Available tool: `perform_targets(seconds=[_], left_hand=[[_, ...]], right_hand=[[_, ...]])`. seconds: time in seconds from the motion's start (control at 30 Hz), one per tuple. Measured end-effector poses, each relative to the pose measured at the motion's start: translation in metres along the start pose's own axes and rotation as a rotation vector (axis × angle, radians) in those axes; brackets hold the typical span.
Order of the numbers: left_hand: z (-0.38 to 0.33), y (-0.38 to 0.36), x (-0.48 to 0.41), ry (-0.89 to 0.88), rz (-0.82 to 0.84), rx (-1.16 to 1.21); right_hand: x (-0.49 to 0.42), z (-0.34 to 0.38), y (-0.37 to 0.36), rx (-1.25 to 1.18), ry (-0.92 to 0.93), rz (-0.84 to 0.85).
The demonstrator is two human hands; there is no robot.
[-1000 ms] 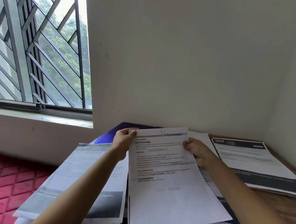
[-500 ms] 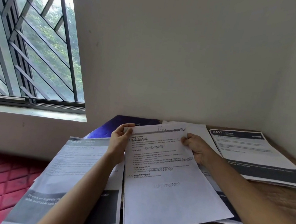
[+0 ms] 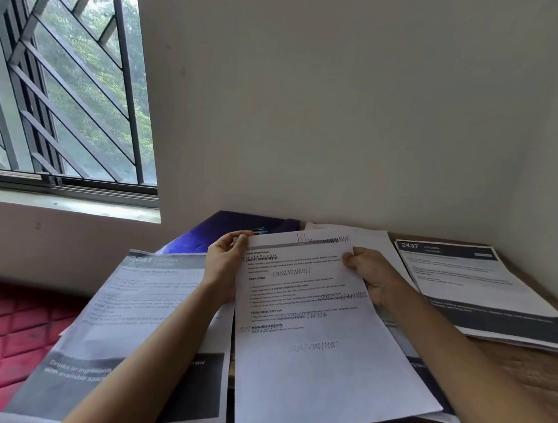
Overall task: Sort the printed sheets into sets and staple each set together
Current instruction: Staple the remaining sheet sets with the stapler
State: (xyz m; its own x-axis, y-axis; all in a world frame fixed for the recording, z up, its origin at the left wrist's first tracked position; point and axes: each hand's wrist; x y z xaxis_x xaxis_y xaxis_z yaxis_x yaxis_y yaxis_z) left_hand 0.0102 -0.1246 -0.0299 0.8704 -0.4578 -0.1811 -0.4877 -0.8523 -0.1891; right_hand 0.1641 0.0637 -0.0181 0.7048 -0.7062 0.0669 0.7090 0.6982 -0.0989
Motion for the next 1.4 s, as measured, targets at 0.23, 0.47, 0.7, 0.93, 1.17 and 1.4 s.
perform_targets(seconds=[0.23, 0.47, 0.7, 0.93, 1.17, 1.4], left_hand=[[0.002, 0.002, -0.001, 0.039, -0.018, -0.005], [0.0, 0.002, 0.001, 0.042, 0.058, -0.084], [-0.013, 0.004, 0.004, 0.043, 0.237, 0.056], [-0.02, 0.004, 0.006, 0.086, 0.374, 0.218], [-0.023, 0.004, 0.008, 0.094, 0.395, 0.338], [-0.024, 0.003, 0.011, 0.061, 0.398, 0.323]], right_hand=[[0.002, 0.001, -0.004, 0.142, 0.167, -0.033], [0.003, 0.003, 0.0, 0.053, 0.163, -0.067], [0.002, 0.005, 0.009, -0.134, 0.026, -0.066], [-0.002, 0.006, 0.012, -0.179, -0.04, -0.017], [-0.003, 0.006, 0.012, -0.19, -0.077, 0.035], [-0.001, 0.007, 0.013, -0.181, -0.103, 0.06]])
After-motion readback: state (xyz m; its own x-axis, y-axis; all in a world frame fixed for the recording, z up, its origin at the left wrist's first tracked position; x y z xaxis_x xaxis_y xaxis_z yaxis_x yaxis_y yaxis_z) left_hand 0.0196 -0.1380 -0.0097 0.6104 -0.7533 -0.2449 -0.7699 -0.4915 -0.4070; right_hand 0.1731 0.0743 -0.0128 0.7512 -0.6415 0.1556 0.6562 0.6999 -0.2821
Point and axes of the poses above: each hand's wrist, its own x-axis away from the middle knuckle, its own y-axis out of the back of the hand, z = x × y, and after that the axes turned 8 degrees about -x, right-handed
